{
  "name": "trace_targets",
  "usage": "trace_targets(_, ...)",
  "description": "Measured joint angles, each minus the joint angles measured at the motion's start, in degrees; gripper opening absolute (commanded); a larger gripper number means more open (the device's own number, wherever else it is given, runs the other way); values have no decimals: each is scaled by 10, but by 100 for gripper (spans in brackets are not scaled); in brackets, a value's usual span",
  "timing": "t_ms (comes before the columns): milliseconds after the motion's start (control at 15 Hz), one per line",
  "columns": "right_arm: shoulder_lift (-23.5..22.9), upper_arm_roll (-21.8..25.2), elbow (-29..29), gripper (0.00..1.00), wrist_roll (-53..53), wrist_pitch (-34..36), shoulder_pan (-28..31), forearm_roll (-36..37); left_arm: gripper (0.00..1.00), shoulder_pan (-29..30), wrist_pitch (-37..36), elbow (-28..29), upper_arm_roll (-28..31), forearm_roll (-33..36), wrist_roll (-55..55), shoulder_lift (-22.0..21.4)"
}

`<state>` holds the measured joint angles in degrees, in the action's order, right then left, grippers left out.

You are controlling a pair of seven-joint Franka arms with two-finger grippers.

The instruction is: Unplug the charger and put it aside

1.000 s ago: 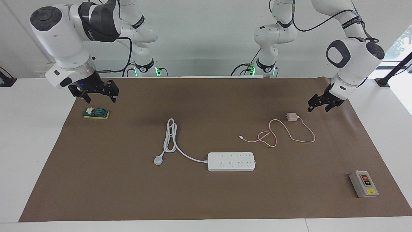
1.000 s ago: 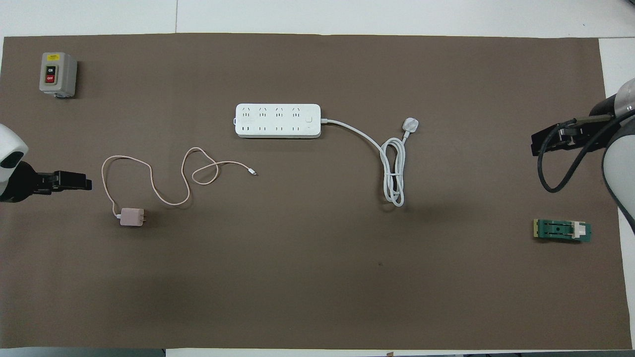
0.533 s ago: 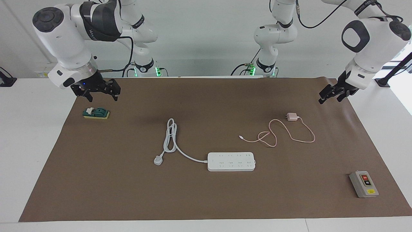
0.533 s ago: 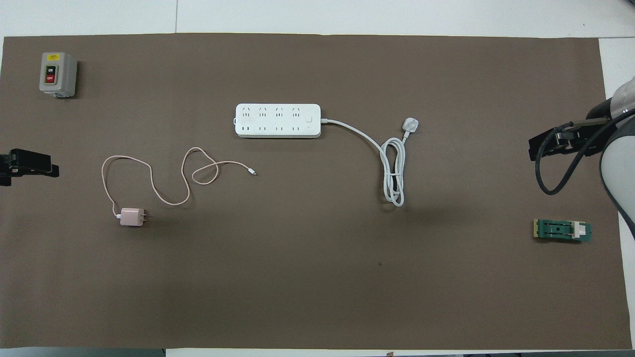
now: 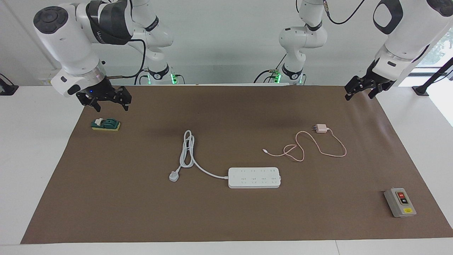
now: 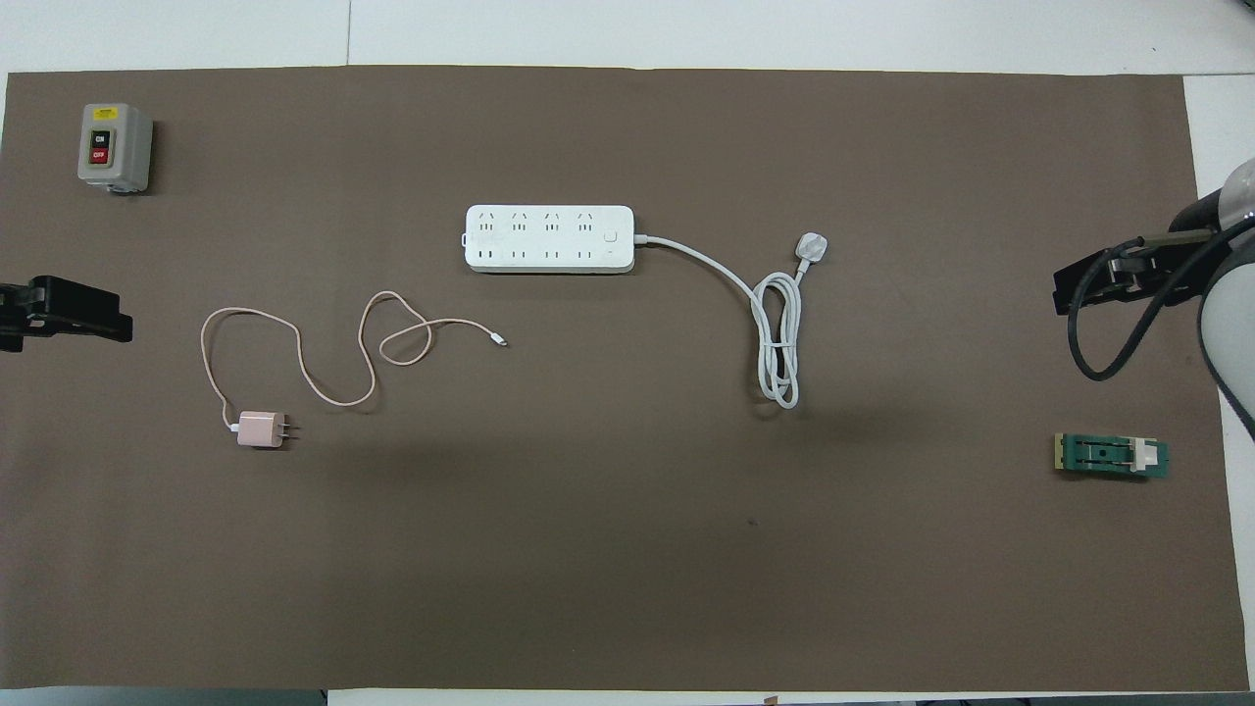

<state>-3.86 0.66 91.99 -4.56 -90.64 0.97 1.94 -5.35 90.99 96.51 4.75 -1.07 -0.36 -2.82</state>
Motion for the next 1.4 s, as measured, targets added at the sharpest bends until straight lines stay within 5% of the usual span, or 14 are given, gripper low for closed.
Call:
trace_targets(267, -2, 32, -3, 100, -43, 0, 1, -7, 100, -6, -2, -2, -4, 0, 0, 2)
trace_targets(1400, 11, 28, -20, 100, -43, 7, -3, -8, 100, -12, 4, -3, -5, 0, 37, 8)
